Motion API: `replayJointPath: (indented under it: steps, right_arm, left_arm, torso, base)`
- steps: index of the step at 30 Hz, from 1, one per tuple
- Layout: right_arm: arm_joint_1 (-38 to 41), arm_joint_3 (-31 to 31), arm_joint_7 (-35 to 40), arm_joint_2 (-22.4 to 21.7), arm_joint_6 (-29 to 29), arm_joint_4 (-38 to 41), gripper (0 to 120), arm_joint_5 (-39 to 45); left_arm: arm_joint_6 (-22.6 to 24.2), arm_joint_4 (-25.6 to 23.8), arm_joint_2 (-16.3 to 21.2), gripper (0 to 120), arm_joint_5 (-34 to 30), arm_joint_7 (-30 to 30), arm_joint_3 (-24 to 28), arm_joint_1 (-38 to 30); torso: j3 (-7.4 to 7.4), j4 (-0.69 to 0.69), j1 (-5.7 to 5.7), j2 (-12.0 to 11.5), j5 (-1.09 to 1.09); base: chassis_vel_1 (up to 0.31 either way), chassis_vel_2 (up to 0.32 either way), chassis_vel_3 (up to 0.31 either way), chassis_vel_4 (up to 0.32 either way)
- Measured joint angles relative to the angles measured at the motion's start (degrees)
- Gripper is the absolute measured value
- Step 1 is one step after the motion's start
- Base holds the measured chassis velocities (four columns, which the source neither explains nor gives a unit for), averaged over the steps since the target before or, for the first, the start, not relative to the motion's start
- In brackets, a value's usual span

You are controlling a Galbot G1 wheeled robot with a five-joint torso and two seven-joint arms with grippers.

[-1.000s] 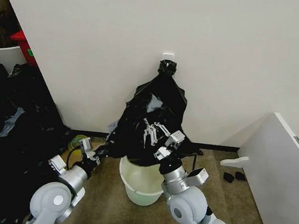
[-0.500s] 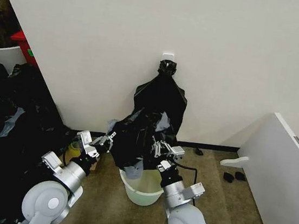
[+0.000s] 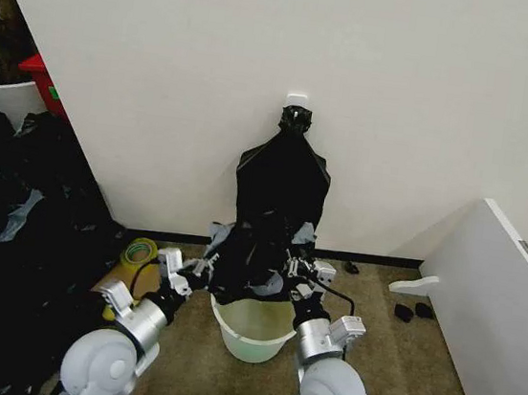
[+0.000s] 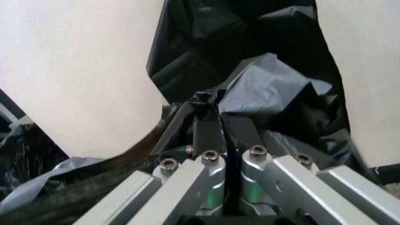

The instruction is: Place the garbage bag over the trash bin.

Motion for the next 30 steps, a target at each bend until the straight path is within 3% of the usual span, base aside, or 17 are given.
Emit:
replayJointPath:
  steps: [8, 15, 23, 30]
  right_arm:
    - [-0.5, -0.3, -15.4, -1.5, 6.9, 1.0, 0, 0.0]
    - [-1.1, -1.4, -9.8, -1.4, 3.8, 1.9, 0, 2.1]
    - [-1.9, -1.4, 1.1, -0.6, -1.0, 0.1, 0, 6.0]
    - [-2.4, -1.5, 0.8, -0.8, -0.5, 0.3, 0, 7.9]
  left_arm:
    - [-1.4, -4.1, 1.2, 0, -2.5, 0.2, -2.6, -1.5]
    - [-0.8, -5.3, 1.8, 0, -1.7, 0.0, -2.4, -1.4]
    - [-0.4, -1.1, 0.2, 0, -0.1, -0.4, -0.5, -0.7]
    - [-0.5, 1.5, -0.3, 0, 2.1, -0.6, 1.2, -0.7]
  torso:
    - [0.0, 0.01, 0.0, 0.0, 0.0]
    - [0.0, 0.0, 0.0, 0.0, 0.0]
    - [0.0, 0.0, 0.0, 0.0, 0.0]
    - [0.0, 0.0, 0.0, 0.0, 0.0]
  base:
    - [0.0, 0.0, 0.0, 0.0]
    - [0.0, 0.0, 0.0, 0.0]
    - [0.0, 0.0, 0.0, 0.0]
    - [0.0, 0.0, 0.0, 0.0]
